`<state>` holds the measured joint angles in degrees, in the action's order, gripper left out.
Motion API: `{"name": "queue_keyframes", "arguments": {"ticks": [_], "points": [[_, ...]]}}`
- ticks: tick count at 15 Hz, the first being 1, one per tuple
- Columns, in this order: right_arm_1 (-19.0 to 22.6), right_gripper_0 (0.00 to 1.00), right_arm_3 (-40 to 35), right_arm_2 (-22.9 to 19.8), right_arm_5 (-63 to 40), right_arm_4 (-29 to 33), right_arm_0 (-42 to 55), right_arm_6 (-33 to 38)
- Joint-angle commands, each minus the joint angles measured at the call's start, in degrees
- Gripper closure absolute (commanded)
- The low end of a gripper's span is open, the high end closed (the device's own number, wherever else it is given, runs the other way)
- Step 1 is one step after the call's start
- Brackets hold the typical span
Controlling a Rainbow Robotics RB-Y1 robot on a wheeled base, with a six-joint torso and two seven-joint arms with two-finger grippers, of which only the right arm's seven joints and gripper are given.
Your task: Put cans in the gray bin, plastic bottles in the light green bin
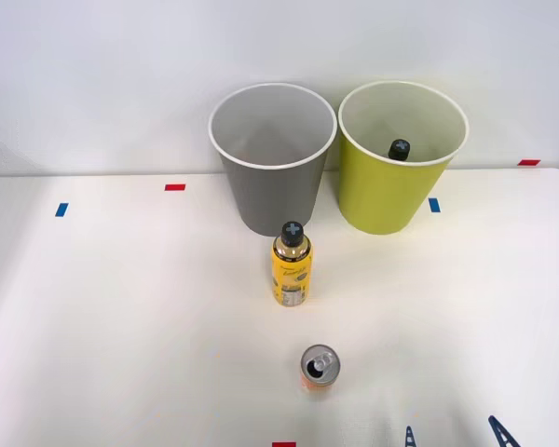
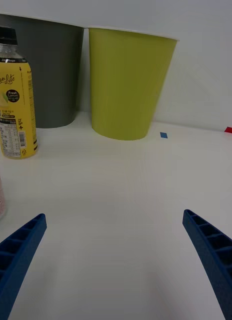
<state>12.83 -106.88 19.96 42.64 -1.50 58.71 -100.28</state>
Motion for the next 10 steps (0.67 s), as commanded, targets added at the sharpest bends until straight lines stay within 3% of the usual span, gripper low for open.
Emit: {"name": "queue_keyframes", "arguments": {"ticks": [1, 10], "points": [[0.0, 0.06, 0.0, 0.0, 0.0, 0.0, 0.0, 0.0], [0.0, 0.06, 0.0, 0.0, 0.0, 0.0, 0.0, 0.0]]}}
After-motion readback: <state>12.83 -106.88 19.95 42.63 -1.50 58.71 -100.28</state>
